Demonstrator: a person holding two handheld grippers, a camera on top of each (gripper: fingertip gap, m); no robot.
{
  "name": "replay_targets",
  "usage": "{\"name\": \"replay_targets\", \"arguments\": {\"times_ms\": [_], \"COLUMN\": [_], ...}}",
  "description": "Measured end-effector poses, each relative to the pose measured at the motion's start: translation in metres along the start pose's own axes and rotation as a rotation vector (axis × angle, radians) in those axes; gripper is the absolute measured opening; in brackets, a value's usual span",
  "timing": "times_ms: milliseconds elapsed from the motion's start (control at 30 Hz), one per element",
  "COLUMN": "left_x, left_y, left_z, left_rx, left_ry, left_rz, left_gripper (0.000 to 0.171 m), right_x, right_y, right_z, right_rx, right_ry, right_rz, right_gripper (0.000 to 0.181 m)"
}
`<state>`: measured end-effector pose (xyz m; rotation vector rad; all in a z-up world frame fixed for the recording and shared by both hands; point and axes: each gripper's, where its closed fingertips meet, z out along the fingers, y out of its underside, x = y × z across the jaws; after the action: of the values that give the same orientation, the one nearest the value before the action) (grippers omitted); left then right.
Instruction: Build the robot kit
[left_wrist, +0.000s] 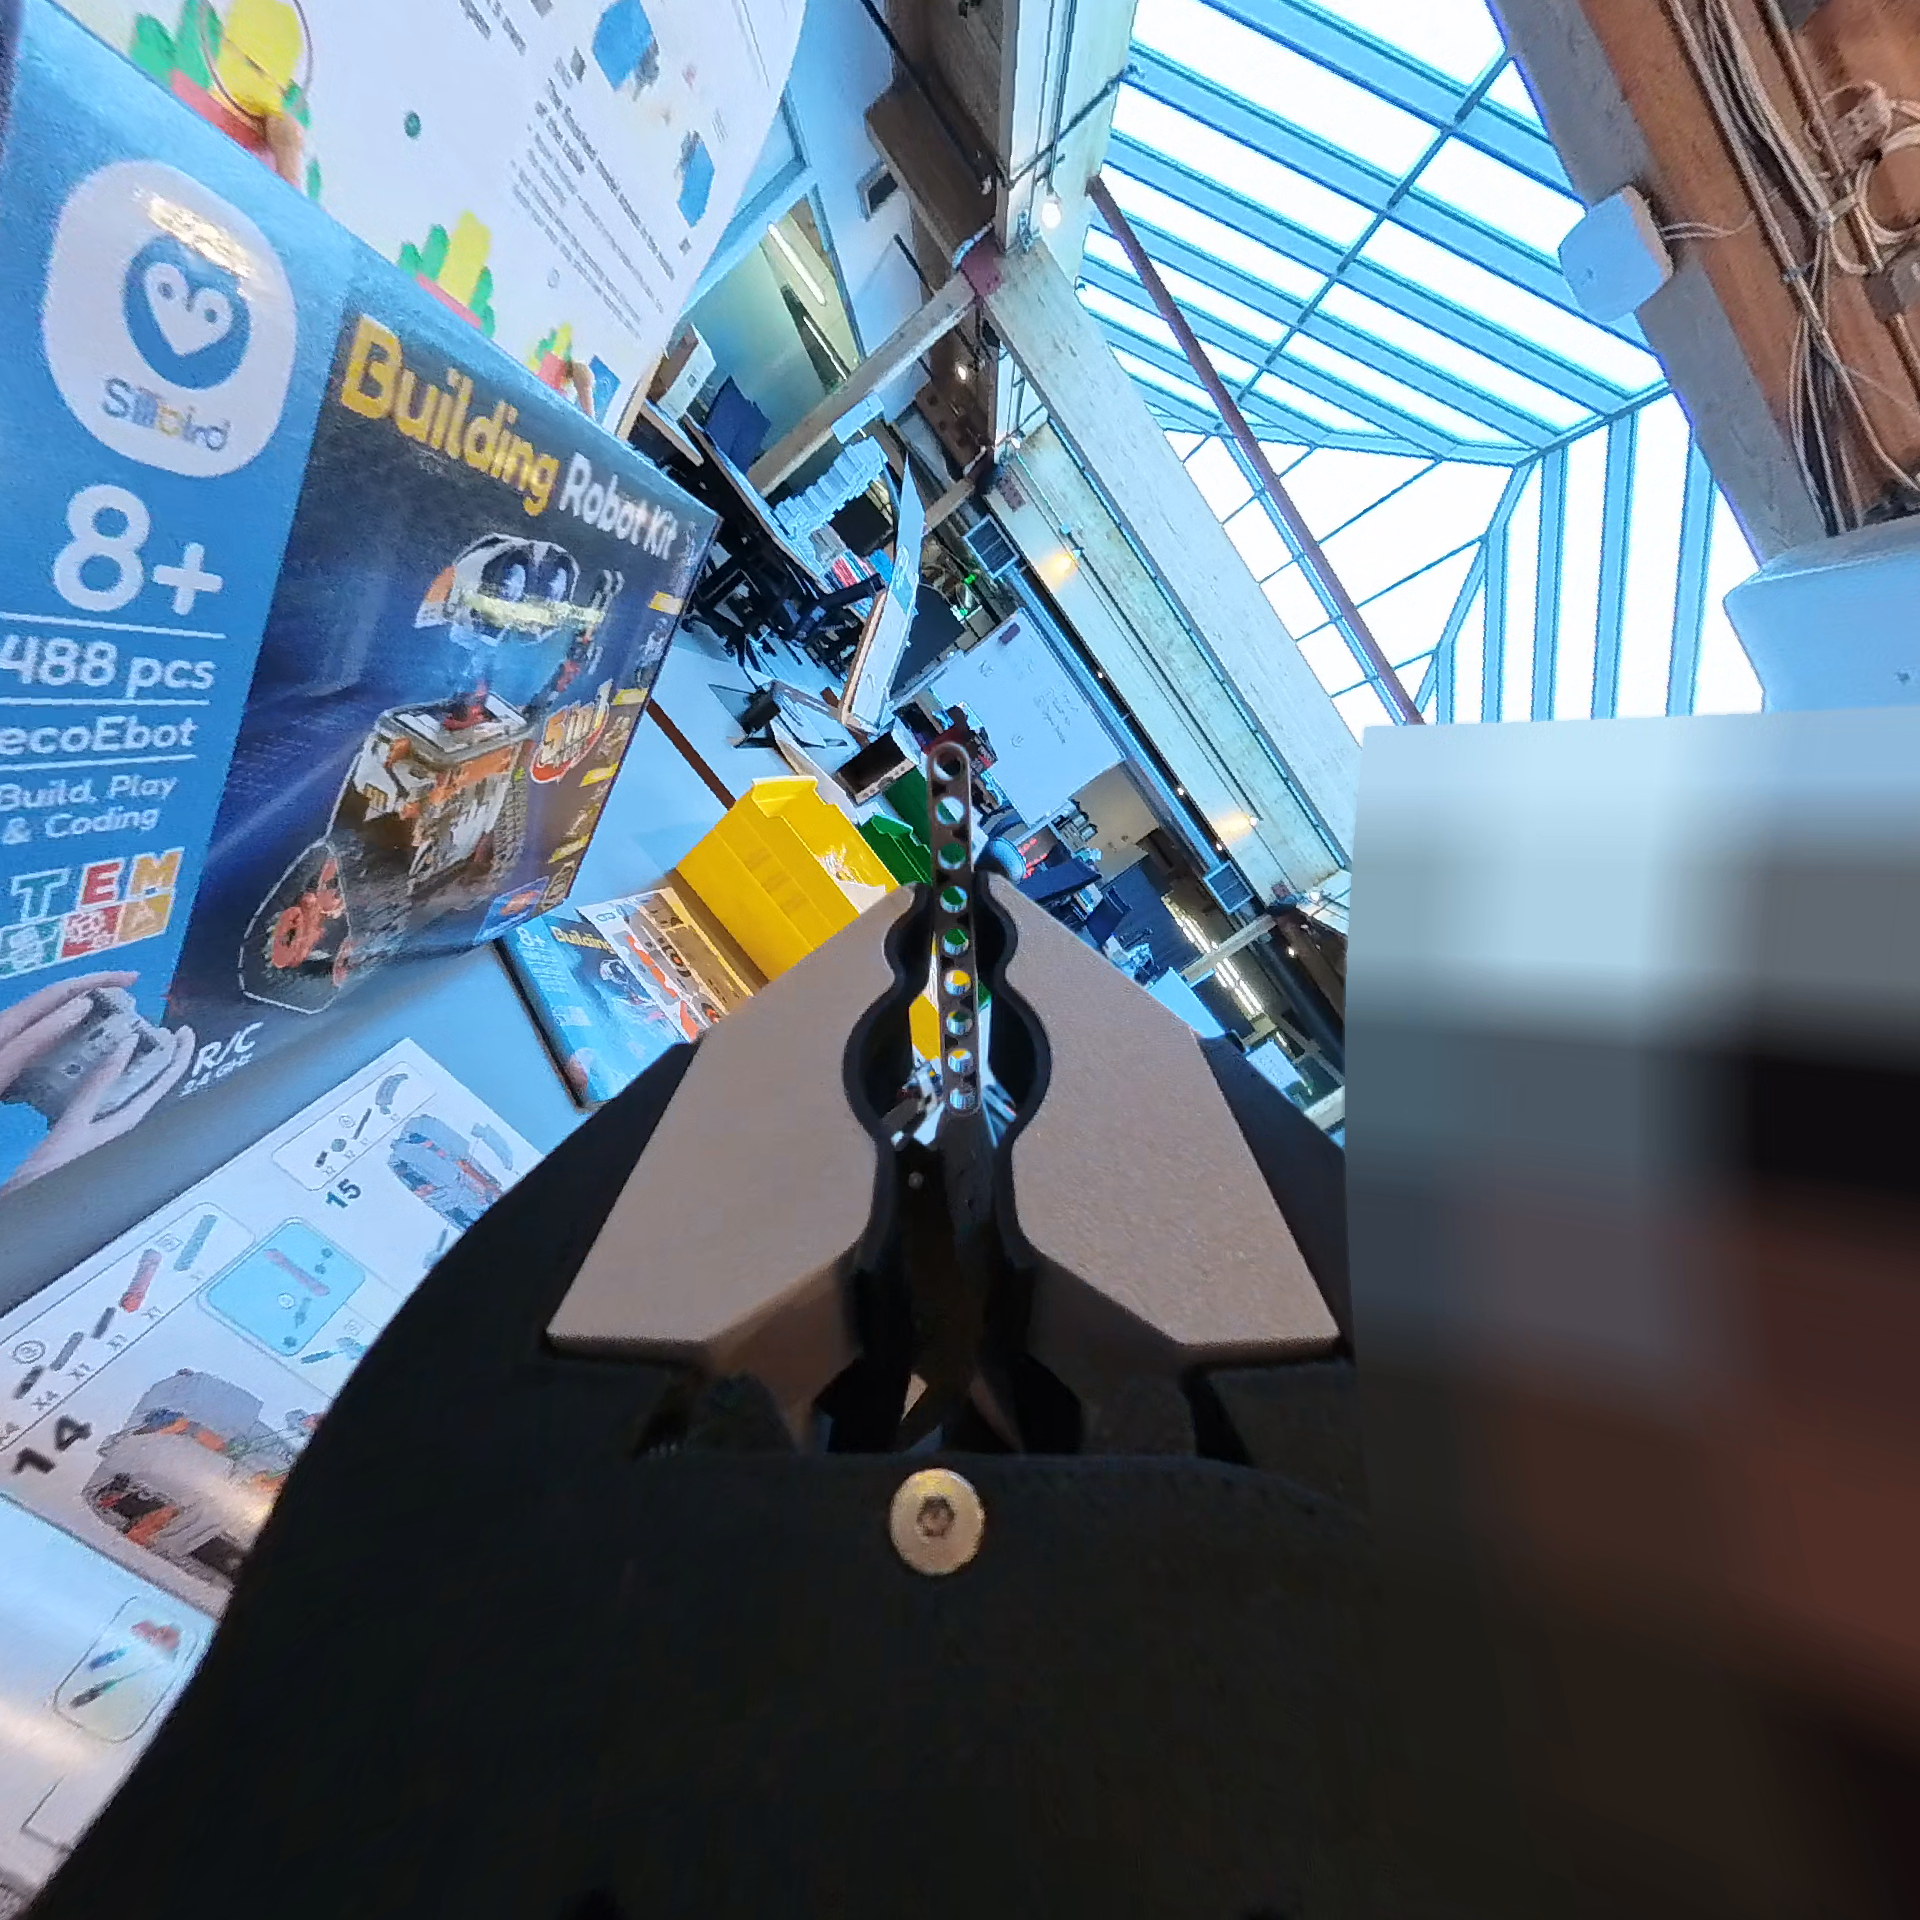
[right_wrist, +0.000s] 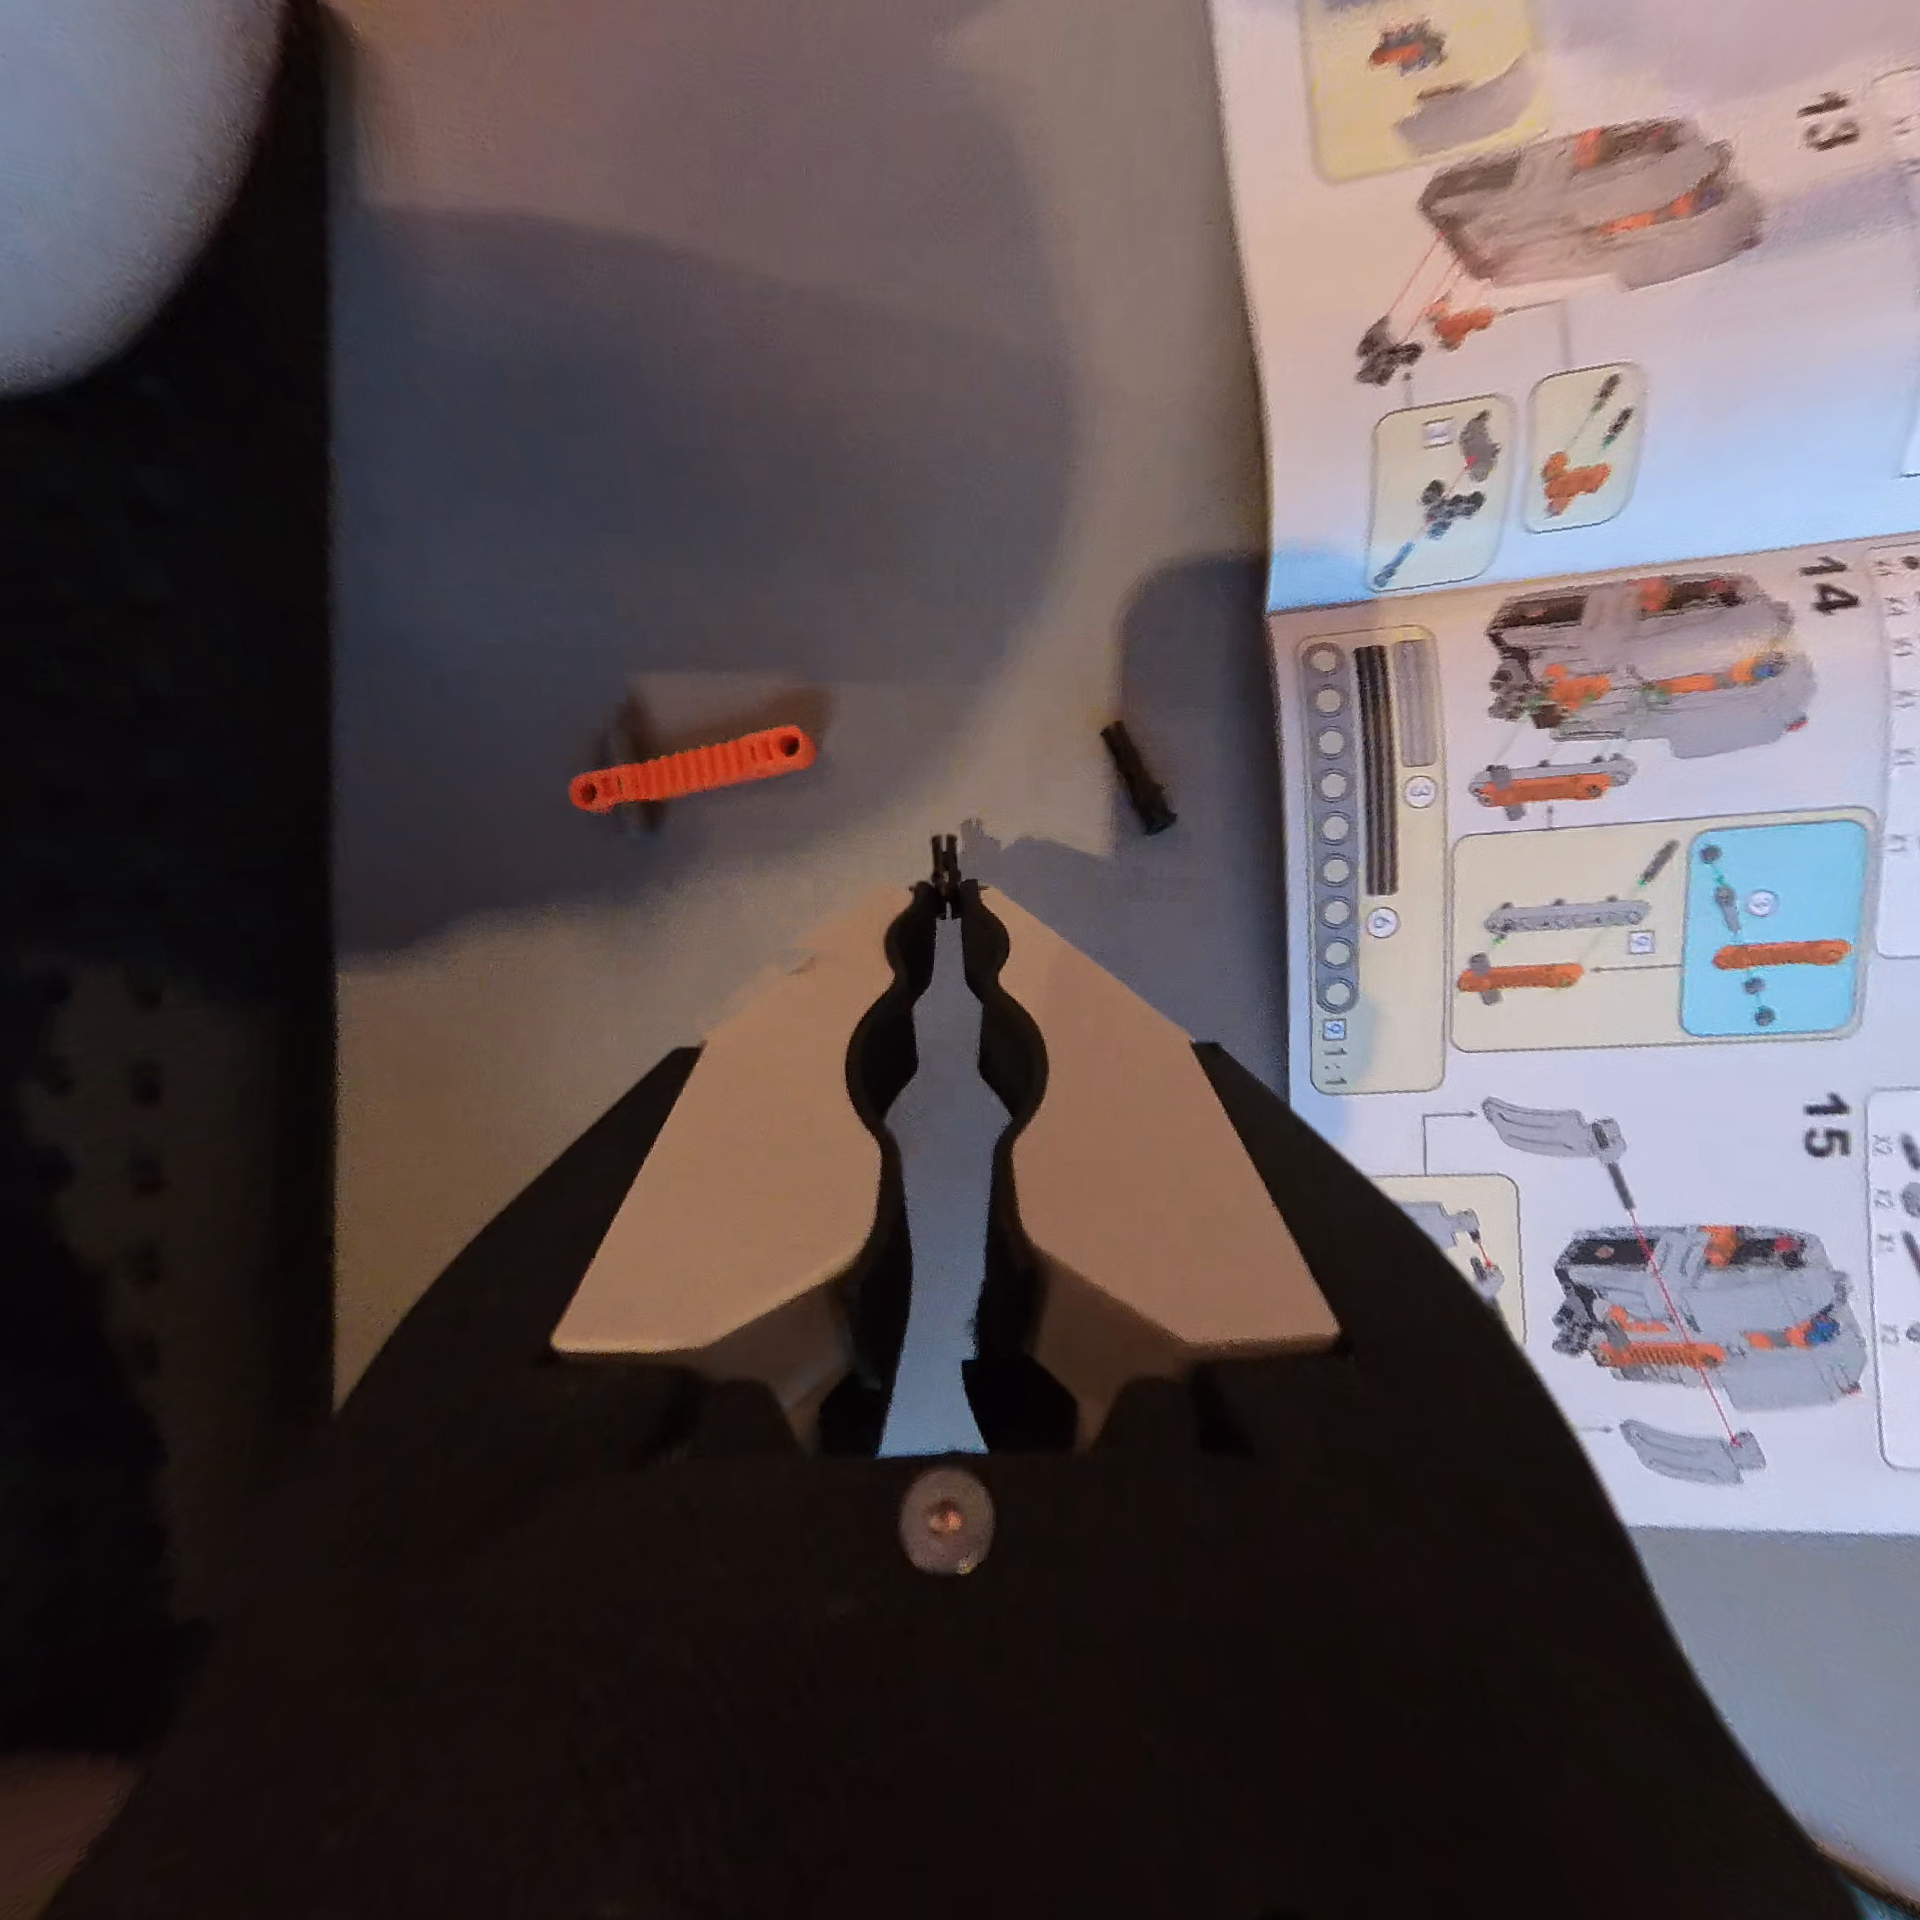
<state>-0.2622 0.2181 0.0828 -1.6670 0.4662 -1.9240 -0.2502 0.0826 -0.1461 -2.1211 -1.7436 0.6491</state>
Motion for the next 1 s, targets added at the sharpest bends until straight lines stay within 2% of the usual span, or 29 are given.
{"name": "replay_targets", "arguments": {"times_ms": [100, 233, 333, 467, 533, 600, 667, 700, 767, 867, 1000], "left_x": [-0.004, -0.015, -0.019, -0.011, -0.008, -0.008, -0.006, -0.004, -0.003, -0.005, -0.011], "left_y": [0.001, 0.010, 0.024, 0.044, 0.059, 0.075, 0.089, 0.098, 0.117, 0.129, 0.148], "left_z": [-0.001, 0.006, 0.014, 0.031, 0.037, 0.035, 0.027, 0.020, 0.004, -0.026, -0.070], "left_rx": [-0.004, -0.055, -0.123, -0.221, -0.282, -0.317, -0.305, -0.297, -0.281, -0.171, -0.101], "left_ry": [0.004, 0.005, 0.025, 0.042, 0.006, -0.044, -0.073, -0.076, -0.089, -0.104, -0.200], "left_rz": [-0.017, -0.061, -0.104, -0.110, -0.081, -0.080, -0.099, -0.100, -0.106, -0.142, -0.153], "left_gripper": [0.004, 0.004, 0.003, 0.004, 0.004, 0.001, 0.003, 0.003, 0.004, 0.003, 0.003], "right_x": [-0.001, 0.005, 0.014, 0.028, 0.022, 0.003, 0.008, 0.008, -0.002, -0.011, -0.014], "right_y": [0.002, -0.015, -0.025, -0.049, -0.057, -0.042, -0.021, -0.020, -0.032, -0.036, -0.013], "right_z": [0.004, -0.017, -0.047, -0.109, -0.128, -0.112, -0.087, -0.077, -0.065, -0.053, -0.009], "right_rx": [-0.010, 0.096, 0.154, 0.330, 0.417, 0.319, 0.153, 0.123, 0.168, 0.192, 0.054], "right_ry": [-0.006, 0.047, 0.145, 0.334, 0.321, 0.162, 0.186, 0.184, 0.091, 0.004, -0.027], "right_rz": [-0.021, -0.048, -0.060, -0.027, 0.001, 0.057, 0.024, -0.006, -0.013, -0.013, -0.131], "right_gripper": [0.002, 0.002, 0.002, 0.002, 0.002, 0.002, 0.002, 0.002, 0.002, 0.002, 0.002]}}
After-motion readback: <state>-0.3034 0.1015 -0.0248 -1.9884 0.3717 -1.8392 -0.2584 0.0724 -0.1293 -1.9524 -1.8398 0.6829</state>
